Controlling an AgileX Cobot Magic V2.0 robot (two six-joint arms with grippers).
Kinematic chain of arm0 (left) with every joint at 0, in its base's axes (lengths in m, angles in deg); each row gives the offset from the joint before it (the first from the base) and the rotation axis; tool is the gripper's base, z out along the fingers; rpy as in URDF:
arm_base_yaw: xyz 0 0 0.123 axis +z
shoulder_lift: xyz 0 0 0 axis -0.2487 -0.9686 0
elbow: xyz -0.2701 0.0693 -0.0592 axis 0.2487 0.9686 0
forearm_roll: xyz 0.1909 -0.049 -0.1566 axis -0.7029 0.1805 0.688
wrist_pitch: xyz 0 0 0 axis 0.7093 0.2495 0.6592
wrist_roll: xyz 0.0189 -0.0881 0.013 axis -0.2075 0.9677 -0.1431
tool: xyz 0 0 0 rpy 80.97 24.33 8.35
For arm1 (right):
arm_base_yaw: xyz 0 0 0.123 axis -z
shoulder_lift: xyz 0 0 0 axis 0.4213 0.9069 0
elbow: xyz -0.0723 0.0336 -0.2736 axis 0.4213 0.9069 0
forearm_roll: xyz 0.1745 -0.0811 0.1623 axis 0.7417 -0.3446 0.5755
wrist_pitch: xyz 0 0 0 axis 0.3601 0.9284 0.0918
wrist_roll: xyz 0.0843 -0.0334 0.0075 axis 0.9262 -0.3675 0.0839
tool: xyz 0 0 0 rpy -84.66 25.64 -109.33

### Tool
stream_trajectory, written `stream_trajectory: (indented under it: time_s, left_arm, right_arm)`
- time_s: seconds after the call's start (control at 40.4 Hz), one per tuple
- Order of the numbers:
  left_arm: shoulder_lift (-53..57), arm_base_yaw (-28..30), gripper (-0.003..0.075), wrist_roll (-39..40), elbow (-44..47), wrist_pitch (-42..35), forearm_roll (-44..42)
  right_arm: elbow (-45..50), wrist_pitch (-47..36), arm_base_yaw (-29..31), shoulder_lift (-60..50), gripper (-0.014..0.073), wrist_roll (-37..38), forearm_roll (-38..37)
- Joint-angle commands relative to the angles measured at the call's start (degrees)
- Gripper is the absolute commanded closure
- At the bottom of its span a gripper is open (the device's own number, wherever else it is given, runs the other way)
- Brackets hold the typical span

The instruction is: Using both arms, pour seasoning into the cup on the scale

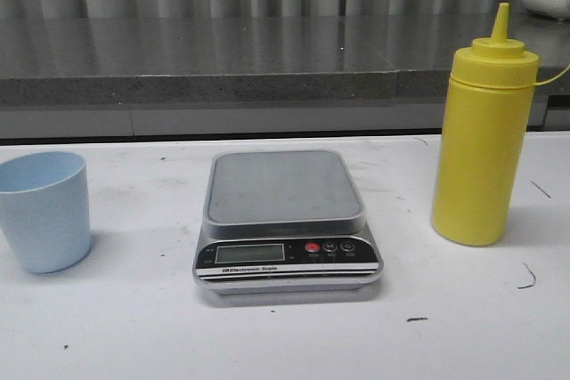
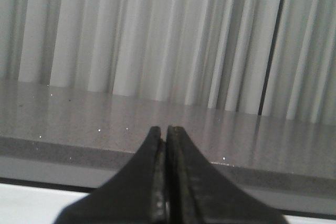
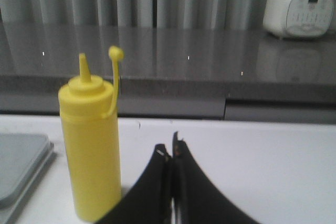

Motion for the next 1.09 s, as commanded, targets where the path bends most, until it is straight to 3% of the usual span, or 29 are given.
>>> stream_trajectory:
  time_s: [0.0, 0.297, 0.47, 0.495, 0.593, 0.692, 0.767, 0.816, 0.964, 1.063]
  left_arm:
    - [-0.52, 0.09, 0.0741, 0.43, -6.34, -3.84, 0.43]
    - [-17.32, 0.09, 0.0741, 0.43, -22.96, 14.75, -7.93]
    - [-25.72, 0.09, 0.074, 0.43, -26.38, 16.66, -7.93]
    - [-26.39, 0.09, 0.074, 0.43, -26.53, 16.56, -7.93]
    - [-27.27, 0.09, 0.074, 0.43, -26.63, 15.63, -7.49]
    - [-27.32, 0.09, 0.0727, 0.43, -26.63, 15.13, -6.83]
    - [-27.32, 0.09, 0.0641, 0.43, -26.63, 14.74, -6.83]
    - [-27.32, 0.09, 0.0541, 0.43, -26.63, 14.61, -6.83]
    - [-27.32, 0.09, 0.016, 0.43, -26.52, 14.47, -6.83]
    - [-27.32, 0.09, 0.0077, 0.43, -26.17, 14.47, -6.83]
  right_arm:
    - [-7.31, -3.52, -0.17, -0.29, 0.0706, 0.09, -0.07]
    - [-24.49, 12.95, -0.17, 16.07, 0.0706, 0.09, -0.07]
    - [-28.25, 16.01, -0.17, 24.17, 0.0706, 0.09, -0.02]
    - [-28.3, 15.59, -0.17, 24.82, 0.0655, 0.09, -0.02]
    - [-28.3, 15.16, -0.17, 25.69, 0.0637, 0.09, -0.02]
    - [-28.3, 15.16, -0.17, 25.69, 0.0553, 0.09, -0.02]
    - [-28.3, 15.16, -0.17, 25.69, 0.0422, 0.09, -0.02]
    - [-28.3, 15.16, -0.17, 25.69, 0.0313, 0.09, -0.02]
    - [-28.3, 15.14, -0.17, 25.76, 0.0001, 0.09, -0.02]
    - [-28.3, 15.14, -0.17, 25.76, -0.0069, 0.09, -0.02]
